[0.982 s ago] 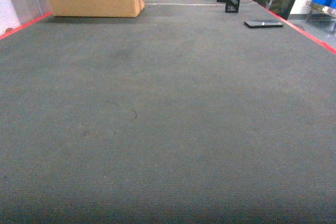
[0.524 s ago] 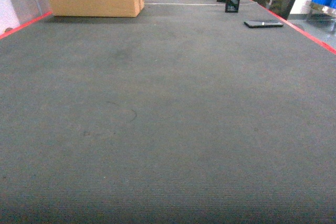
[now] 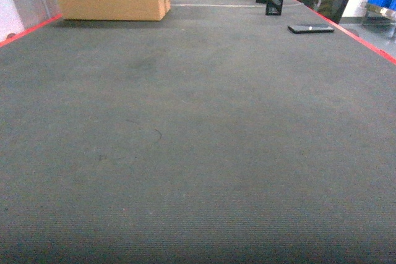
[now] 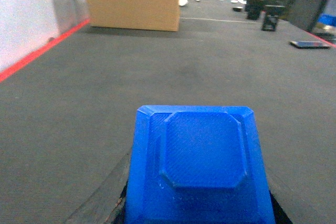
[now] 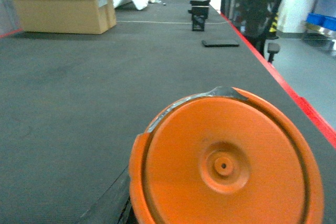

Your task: Sort blue parts and orange caps into right shelf containers

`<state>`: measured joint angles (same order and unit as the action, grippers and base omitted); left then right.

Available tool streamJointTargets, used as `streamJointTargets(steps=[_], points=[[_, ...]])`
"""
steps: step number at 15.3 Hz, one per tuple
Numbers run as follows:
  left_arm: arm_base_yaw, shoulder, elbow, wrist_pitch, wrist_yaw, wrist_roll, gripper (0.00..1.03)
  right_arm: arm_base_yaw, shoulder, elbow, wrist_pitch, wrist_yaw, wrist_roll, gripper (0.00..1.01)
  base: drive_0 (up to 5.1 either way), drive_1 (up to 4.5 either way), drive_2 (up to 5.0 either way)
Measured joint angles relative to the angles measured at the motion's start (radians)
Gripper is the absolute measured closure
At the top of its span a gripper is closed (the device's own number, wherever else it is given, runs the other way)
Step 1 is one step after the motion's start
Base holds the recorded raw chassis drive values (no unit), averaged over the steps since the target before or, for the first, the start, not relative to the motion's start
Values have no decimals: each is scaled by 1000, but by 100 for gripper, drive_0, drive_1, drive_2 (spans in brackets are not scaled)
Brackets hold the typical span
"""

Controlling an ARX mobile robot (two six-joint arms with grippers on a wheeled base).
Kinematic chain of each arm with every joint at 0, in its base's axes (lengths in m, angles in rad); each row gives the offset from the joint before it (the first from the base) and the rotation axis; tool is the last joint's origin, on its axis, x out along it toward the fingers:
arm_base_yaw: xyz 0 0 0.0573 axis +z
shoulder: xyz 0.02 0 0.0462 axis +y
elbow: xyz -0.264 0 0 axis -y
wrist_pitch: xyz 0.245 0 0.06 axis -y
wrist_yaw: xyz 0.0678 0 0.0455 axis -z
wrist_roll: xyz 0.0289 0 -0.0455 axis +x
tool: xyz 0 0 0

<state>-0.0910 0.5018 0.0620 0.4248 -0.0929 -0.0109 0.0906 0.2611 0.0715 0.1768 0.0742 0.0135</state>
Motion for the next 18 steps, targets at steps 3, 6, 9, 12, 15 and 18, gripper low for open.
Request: streamJointTargets(steps=[3,6,9,12,15,18], points=[[94,-94,-20,-63,93,0,61,-93,-52,-21,-23,-79,-6,58,0,0,0],[89,-151,-51,-81,93,0,61,-91,-184,-47,-161,-76,-6,58,0,0,0],[89,-235,-51,-156,93,0,61,-91,-256,-58,-193,-72,-7,58,0,0,0],[89,-294,-51,-216,93,0,61,-91,-256,-58,-183,-74,-7,58,0,0,0],[89,-364,-50,-305,92,0,61,-91,-256,-58,-183,-74,-7,58,0,0,0],[89,-492,-51,-432,93,0,61,-91,-256,-58,-183,-74,-7,58,0,0,0]])
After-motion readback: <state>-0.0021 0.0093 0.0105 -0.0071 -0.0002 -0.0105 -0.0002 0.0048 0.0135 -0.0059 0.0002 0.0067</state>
